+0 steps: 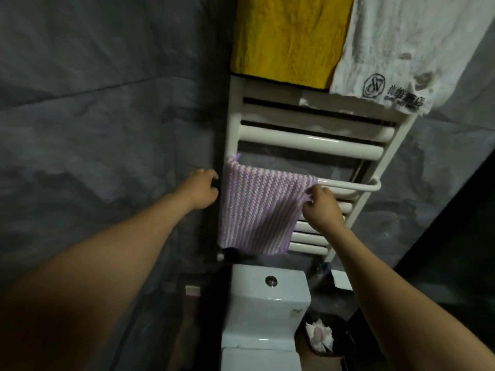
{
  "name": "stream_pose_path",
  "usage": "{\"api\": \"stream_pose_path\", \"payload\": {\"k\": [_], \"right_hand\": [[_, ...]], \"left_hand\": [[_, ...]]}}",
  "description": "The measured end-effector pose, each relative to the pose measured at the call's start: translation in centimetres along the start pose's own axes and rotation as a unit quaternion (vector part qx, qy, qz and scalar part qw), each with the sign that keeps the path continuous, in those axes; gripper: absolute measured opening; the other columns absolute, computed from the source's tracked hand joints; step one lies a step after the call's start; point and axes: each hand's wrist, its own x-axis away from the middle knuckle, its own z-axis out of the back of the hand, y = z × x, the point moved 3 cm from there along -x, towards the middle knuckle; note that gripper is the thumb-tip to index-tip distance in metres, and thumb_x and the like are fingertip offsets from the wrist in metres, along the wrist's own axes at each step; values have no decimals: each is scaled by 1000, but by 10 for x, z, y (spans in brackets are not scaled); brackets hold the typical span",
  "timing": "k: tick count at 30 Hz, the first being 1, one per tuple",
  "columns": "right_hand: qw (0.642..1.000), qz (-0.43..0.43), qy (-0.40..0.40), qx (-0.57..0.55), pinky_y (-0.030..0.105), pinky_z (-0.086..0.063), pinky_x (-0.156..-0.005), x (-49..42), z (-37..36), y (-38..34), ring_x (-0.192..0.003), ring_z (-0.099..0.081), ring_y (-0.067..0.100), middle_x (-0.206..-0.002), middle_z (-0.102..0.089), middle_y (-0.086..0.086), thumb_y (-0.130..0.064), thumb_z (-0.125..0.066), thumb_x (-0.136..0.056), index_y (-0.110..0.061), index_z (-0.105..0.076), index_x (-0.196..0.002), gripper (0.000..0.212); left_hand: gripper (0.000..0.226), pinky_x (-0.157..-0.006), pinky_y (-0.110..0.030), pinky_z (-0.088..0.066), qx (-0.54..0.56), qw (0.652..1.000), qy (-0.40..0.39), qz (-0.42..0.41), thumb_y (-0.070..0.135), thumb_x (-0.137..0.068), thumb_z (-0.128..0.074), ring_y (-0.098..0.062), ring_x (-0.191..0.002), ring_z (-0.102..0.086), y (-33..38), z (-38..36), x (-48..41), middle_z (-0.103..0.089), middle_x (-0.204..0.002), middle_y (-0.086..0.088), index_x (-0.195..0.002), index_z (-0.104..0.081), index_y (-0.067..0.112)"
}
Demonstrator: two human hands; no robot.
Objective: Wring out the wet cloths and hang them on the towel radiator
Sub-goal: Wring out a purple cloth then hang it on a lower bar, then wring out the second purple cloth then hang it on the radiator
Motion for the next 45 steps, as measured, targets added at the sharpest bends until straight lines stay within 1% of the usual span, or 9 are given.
{"api": "stream_pose_path", "payload": {"k": [6, 12, 22, 28, 31, 32, 34, 38, 45], "right_hand": [[989, 88, -111, -38, 25, -41, -73, 72, -32, -46, -93, -65, 30, -96, -70, 12, -13, -58, -89, -11, -65, -113, 25], [954, 177, -228, -77, 33, -49, -74, 198, -83, -106, -85, -63, 26, -92, -66, 7, -15, -57, -93, -14, -61, -106, 15], [867, 327, -358, -119, 28, -42, -74, 387, -143, -237, -95, -65, 31, -97, -72, 14, -22, -58, -93, -9, -68, -96, 17], [812, 394, -421, -91, 30, -52, -77, 483, -177, -314, -87, -67, 24, -89, -72, 3, -22, -59, -88, -21, -65, -88, 6], [792, 402, -455, -63, 26, -49, -74, 520, -203, -359, -85, -67, 21, -87, -72, 1, -23, -60, -88, -21, -67, -93, 8], [787, 399, -468, -51, 26, -49, -74, 532, -212, -370, -87, -67, 22, -90, -72, 2, -23, -60, -89, -21, -67, -96, 10], [772, 400, -494, -30, 29, -51, -78, 562, -237, -403, -94, -68, 26, -99, -73, 8, -24, -59, -90, -19, -68, -100, 15], [740, 410, -532, -39, 32, -51, -84, 624, -278, -461, -94, -65, 22, -99, -70, 5, -18, -58, -92, -14, -69, -103, 16], [714, 410, -568, -5, 33, -54, -77, 696, -363, -521, -87, -66, 28, -100, -71, 15, -17, -62, -89, -11, -67, -103, 16]], "left_hand": [[28, -88, -29, -47, 9, 992, 31, 120, 21, -91, -57, -29, -107, -62, -24, 18, 133, -67, -116, -11, -118, -61, 13], [16, -73, -23, -41, 29, 977, 53, 203, 16, -89, -57, -26, -94, -65, -40, 14, 307, -69, -94, -8, -101, -68, 12], [17, -85, -28, -49, 15, 948, 19, 317, 22, -92, -56, -24, -98, -65, -88, 24, 550, -71, -100, -7, -96, -70, 12], [21, -88, -39, -54, 44, 865, 69, 496, 17, -98, -49, -27, -95, -66, -176, 56, 665, -68, -96, -12, -97, -67, 7], [37, -73, -5, -41, 79, 752, 187, 627, 30, -101, -36, 2, -60, -47, -230, 84, 746, -52, -70, 15, -72, -58, 31], [39, -59, 0, -35, 24, 799, 135, 586, 36, -99, -34, 4, -50, -38, -235, 85, 766, -44, -61, 19, -64, -50, 36], [25, -56, -3, -35, 58, 768, 129, 625, 29, -95, -47, 2, -61, -48, -258, 79, 794, -54, -72, 17, -72, -55, 33], [39, -113, -36, -35, 71, 762, 123, 632, 24, -103, -46, -30, -130, -49, -313, 74, 861, -52, -142, -16, -136, -54, 6], [34, -94, -33, -45, 139, 668, 198, 703, 28, -97, -55, -34, -114, -59, -355, 73, 935, -61, -128, -16, -126, -58, 11]]}}
